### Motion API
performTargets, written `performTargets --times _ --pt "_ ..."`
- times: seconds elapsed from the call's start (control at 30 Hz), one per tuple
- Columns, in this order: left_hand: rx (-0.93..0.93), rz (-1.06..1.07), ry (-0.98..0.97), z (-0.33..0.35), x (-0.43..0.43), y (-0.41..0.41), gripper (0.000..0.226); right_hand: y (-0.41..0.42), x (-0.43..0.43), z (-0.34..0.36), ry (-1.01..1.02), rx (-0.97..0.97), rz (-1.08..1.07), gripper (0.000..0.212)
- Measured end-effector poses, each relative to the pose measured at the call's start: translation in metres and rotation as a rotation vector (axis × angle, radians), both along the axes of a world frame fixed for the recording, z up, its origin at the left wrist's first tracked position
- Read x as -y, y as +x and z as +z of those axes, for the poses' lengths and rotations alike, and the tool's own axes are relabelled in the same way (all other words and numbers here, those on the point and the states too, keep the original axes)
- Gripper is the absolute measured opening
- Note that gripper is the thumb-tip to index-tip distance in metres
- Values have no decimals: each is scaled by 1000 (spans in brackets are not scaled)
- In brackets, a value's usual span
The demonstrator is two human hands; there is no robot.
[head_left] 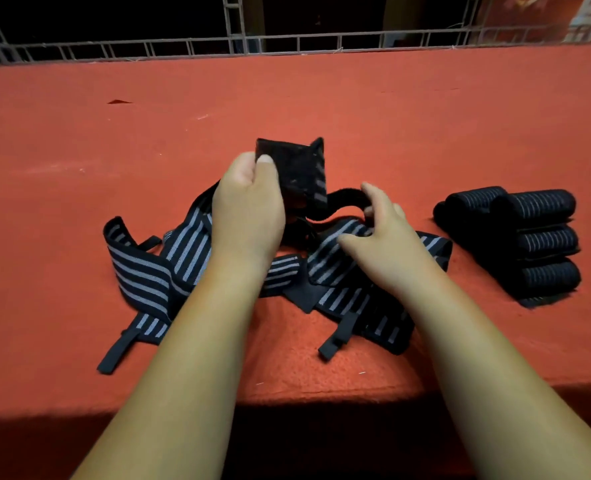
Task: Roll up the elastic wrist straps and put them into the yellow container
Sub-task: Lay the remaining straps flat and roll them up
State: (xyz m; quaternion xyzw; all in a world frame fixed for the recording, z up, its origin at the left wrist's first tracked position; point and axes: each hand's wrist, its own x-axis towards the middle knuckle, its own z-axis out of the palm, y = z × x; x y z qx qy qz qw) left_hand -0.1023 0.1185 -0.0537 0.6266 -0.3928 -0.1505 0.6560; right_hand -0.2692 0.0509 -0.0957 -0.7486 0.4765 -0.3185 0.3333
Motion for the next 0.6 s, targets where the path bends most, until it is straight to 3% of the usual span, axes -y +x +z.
performTargets --times 0.1,0.23,0.33,0.43,0.53,0.6 --pt "-142 -107 -76 12 -8 -8 35 3 -1 8 -125 132 135 93" --pt "-447 -252 -122 28 -19 -13 32 5 -6 15 -168 222 235 46" --pt "-613 -378 -111 32 -23 -8 29 10 -13 16 -136 358 281 29" --pt "-705 -477 -145 32 -24 -6 28 16 -17 21 -74 462 179 5" --pt "-560 -432 -166 28 -22 -3 28 18 -19 24 -38 518 45 19" --pt "-244 -336 -87 21 -21 4 33 20 -17 24 23 553 -21 24"
